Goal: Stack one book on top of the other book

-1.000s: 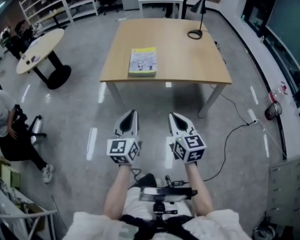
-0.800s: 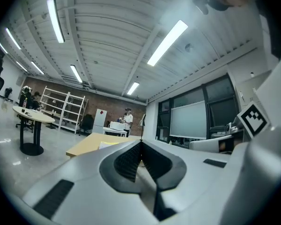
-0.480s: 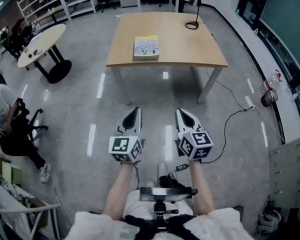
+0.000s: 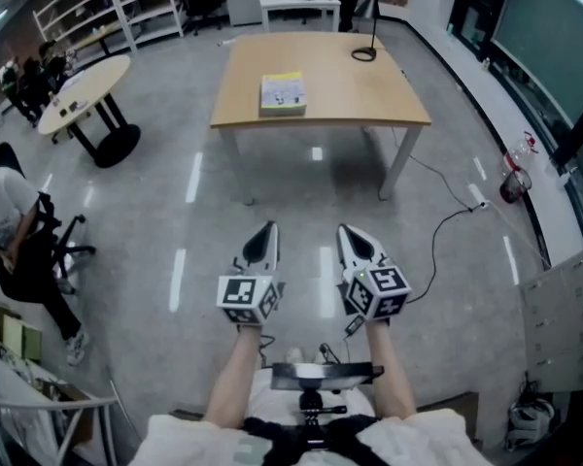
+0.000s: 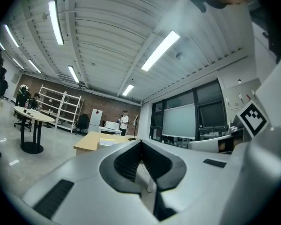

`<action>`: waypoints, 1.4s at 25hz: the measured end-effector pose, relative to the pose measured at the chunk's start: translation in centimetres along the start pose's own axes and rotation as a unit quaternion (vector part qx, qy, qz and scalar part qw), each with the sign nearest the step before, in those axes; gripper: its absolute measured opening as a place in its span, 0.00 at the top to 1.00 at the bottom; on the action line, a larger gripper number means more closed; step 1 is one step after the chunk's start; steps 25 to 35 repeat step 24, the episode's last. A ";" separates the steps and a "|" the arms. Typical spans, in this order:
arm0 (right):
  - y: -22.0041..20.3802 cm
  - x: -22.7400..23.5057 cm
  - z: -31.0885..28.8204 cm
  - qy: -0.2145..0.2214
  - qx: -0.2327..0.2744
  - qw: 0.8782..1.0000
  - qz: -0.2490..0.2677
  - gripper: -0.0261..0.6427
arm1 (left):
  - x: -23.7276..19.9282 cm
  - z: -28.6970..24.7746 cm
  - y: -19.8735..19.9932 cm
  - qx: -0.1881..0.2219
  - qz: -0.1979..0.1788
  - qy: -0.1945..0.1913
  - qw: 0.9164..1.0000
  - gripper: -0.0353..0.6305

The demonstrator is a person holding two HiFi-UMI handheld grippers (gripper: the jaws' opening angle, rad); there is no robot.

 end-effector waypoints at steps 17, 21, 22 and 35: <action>0.4 1.3 2.5 0.011 0.007 1.000 -0.015 0.96 | 1.9 1.0 -0.7 0.002 -0.005 0.017 1.000 0.93; 0.3 1.4 2.4 0.012 0.000 1.000 -0.011 0.96 | 2.0 1.1 -0.7 0.002 -0.004 0.019 1.000 0.93; 0.4 1.4 2.4 0.012 0.000 1.000 -0.011 0.96 | 2.1 1.1 -0.7 0.001 -0.004 0.019 1.000 0.93; 0.4 1.5 2.5 0.013 -0.001 1.000 -0.011 0.96 | 2.2 0.9 -0.7 0.001 -0.005 0.019 1.000 0.93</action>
Point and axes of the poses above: the fingertips, and each gripper's own axes: z backward along the fingers, x to its right, y out of its top, the point moved 10 cm from there along z, backward along the fingers, and after that the axes turned 3 degrees about -z, right-handed, at the moved point
